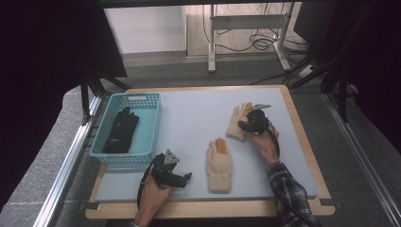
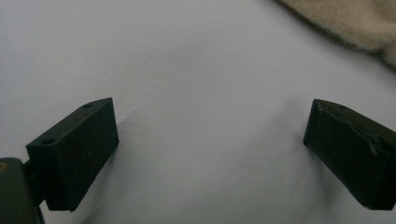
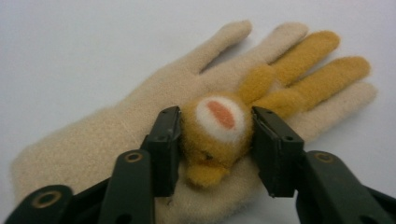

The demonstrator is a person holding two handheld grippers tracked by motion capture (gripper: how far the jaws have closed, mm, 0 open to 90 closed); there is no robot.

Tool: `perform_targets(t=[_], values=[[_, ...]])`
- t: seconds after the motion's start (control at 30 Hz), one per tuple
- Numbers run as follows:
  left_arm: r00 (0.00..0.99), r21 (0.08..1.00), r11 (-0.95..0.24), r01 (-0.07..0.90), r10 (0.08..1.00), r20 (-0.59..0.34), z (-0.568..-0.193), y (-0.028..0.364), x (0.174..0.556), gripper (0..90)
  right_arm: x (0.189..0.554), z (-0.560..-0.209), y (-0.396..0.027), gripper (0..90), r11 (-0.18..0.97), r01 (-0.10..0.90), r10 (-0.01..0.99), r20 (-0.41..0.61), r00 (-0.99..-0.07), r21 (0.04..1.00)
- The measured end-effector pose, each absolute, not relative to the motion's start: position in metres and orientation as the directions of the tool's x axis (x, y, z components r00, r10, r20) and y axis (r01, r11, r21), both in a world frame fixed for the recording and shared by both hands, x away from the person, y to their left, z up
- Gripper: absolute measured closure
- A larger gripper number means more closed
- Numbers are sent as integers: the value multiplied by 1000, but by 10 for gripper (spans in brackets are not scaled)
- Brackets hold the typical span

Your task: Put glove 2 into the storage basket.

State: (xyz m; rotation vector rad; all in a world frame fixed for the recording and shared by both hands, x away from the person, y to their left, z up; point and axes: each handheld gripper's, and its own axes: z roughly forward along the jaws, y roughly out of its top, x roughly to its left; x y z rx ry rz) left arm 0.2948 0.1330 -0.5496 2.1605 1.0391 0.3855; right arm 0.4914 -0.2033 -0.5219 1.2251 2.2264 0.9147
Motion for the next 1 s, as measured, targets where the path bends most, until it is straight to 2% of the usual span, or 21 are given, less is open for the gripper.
perform_targets(t=[0.4, 0.77, 1.0], values=[[634, 701, -435, 565, 772, -32, -550, 133, 295, 34, 483, -506, -211, 592, 405, 555, 838, -51, -544, 726], [635, 700, -435, 566, 772, -34, -549, 133, 295, 34, 453, -473, -215, 592, 450, 488, 783, -68, -618, 748], [634, 700, -435, 567, 773, -34, -549, 133, 295, 34, 428, -446, -219, 590, 454, 440, 732, -42, -680, 775]])
